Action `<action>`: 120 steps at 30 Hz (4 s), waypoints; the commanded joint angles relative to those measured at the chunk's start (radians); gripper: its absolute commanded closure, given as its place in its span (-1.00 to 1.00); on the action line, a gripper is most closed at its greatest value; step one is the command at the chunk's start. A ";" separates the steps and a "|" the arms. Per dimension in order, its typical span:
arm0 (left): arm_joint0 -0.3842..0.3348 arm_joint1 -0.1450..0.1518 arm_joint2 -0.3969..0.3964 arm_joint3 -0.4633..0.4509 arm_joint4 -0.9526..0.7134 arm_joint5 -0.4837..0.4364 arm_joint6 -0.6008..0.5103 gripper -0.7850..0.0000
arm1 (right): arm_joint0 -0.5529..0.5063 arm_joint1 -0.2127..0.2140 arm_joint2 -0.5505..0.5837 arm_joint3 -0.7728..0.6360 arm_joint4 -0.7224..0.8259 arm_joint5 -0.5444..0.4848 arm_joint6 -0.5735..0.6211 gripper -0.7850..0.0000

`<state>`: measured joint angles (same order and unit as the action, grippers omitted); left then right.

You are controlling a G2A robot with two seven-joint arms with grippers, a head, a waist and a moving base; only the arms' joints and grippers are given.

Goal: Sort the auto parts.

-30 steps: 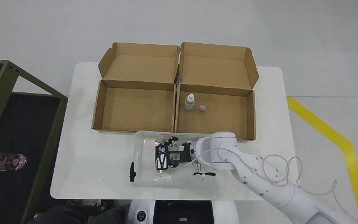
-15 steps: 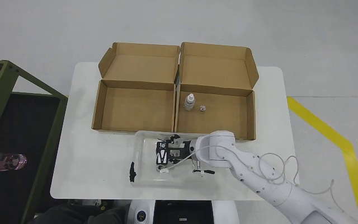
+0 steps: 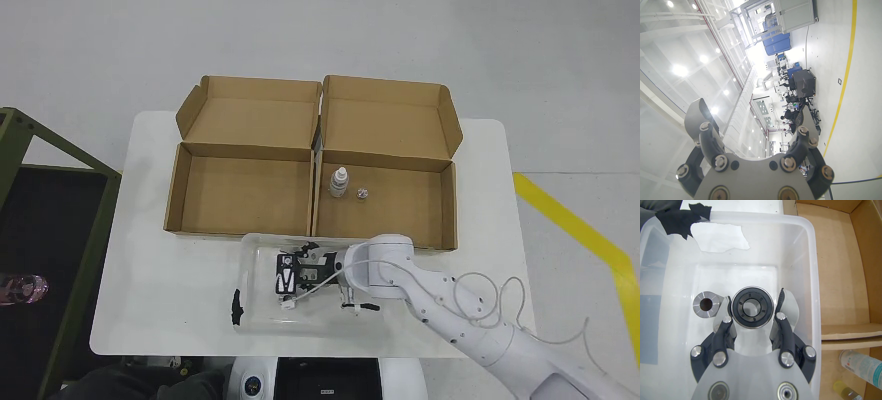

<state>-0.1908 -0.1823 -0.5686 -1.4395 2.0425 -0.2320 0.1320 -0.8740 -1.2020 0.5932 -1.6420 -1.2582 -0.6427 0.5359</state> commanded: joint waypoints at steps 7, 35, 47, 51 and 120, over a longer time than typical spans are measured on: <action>0.000 0.000 0.000 0.000 0.000 0.000 0.000 -1.00 | 0.004 -0.011 -0.002 0.018 0.007 -0.016 -0.007 0.00; 0.000 0.000 0.000 0.000 0.000 0.000 0.000 -1.00 | -0.018 -0.015 0.069 -0.073 0.034 -0.085 -0.065 1.00; 0.000 0.000 0.000 0.000 0.000 0.000 0.000 -1.00 | -0.034 -0.002 0.139 -0.150 0.031 -0.102 -0.076 1.00; 0.000 0.000 0.000 0.000 0.000 0.000 0.000 -1.00 | -0.030 -0.001 0.159 -0.158 0.030 -0.100 -0.076 1.00; 0.000 0.000 0.000 0.000 0.000 0.000 0.000 -1.00 | 0.438 -0.289 -0.078 0.672 0.012 0.086 -0.220 0.24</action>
<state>-0.1908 -0.1823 -0.5686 -1.4395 2.0425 -0.2320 0.1320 -0.4364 -1.4888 0.5142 -0.9733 -1.2440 -0.5567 0.3138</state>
